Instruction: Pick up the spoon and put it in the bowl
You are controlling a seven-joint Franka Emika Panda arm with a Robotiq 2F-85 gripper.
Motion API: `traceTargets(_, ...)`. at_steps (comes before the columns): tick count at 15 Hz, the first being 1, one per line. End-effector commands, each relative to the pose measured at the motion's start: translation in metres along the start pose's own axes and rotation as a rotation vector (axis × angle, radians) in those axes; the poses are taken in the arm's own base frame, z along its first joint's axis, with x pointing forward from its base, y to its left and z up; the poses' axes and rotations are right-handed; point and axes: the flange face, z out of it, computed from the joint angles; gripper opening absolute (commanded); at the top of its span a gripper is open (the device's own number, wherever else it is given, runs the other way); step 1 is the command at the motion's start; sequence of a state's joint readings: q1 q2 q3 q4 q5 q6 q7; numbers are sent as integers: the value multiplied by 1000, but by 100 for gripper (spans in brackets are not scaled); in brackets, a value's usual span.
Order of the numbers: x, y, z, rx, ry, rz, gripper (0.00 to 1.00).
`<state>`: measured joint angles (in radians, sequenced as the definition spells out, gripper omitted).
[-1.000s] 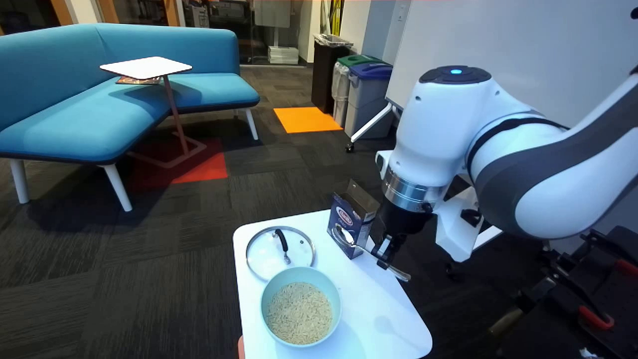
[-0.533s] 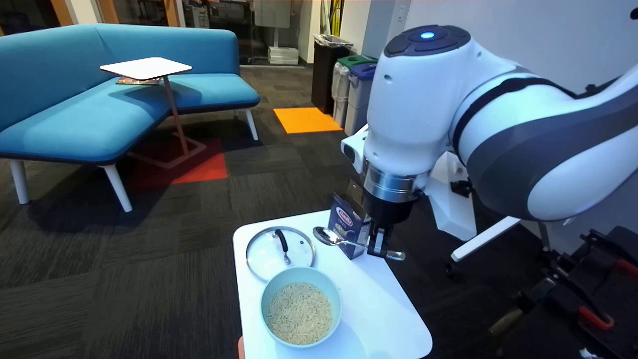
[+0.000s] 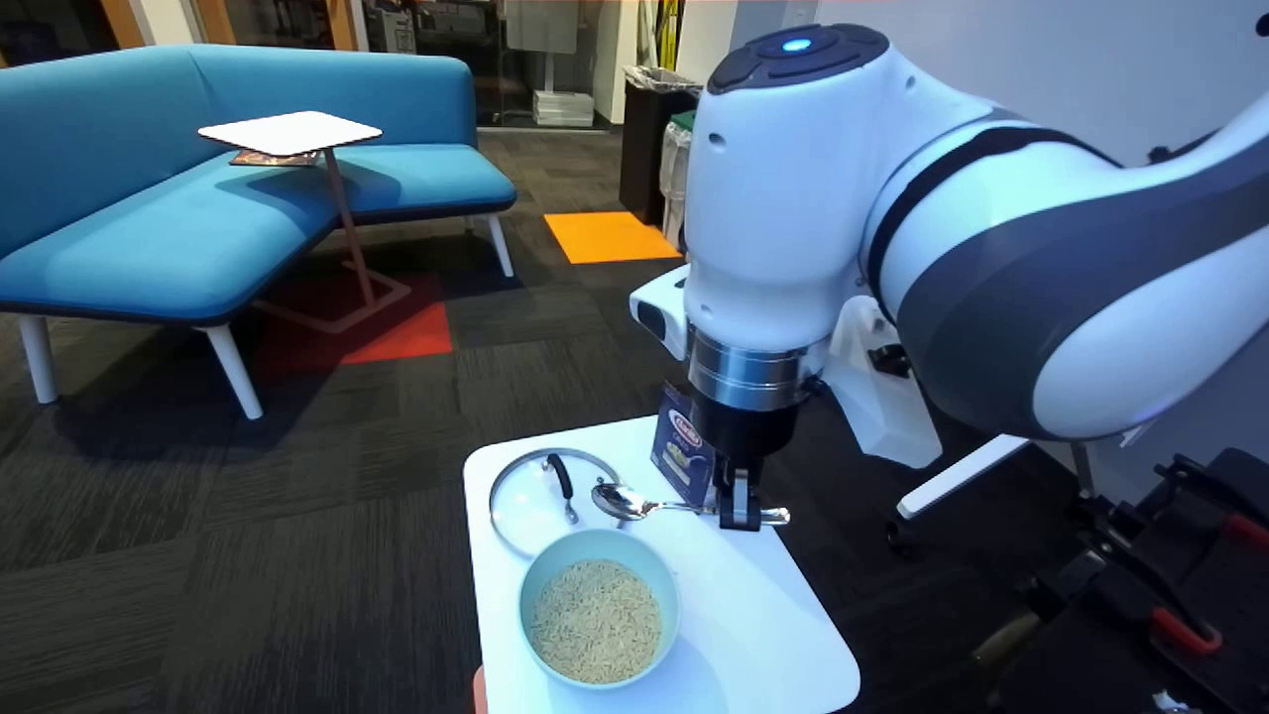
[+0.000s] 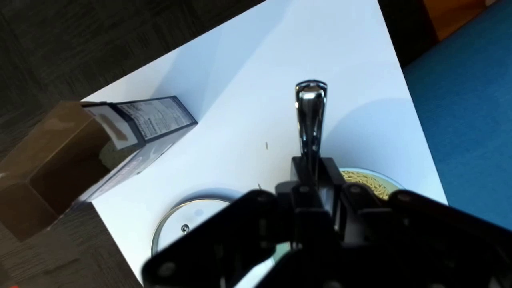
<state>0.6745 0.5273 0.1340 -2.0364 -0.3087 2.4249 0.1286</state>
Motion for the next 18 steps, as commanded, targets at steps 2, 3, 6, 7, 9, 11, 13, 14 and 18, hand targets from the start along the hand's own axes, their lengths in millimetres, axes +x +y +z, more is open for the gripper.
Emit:
traceTargets(2,9,-7,4,-15,-25,-65,3)
traceTargets(3,14,-12,7,-20,-34,-98,3)
traceTargets(6,28,-26,16,-24,-71,-206,3)
traceTargets(7,32,-29,20,-22,-96,-241,3)
traceTargets(9,39,-31,26,-33,-150,-292,3)
traceTargets(11,44,-29,30,-52,-201,-327,3)
traceTargets(13,51,-26,34,-67,-233,-359,3)
traceTargets(14,55,-26,37,-76,-243,-372,3)
traceTargets(18,71,-25,52,-81,-275,-419,3)
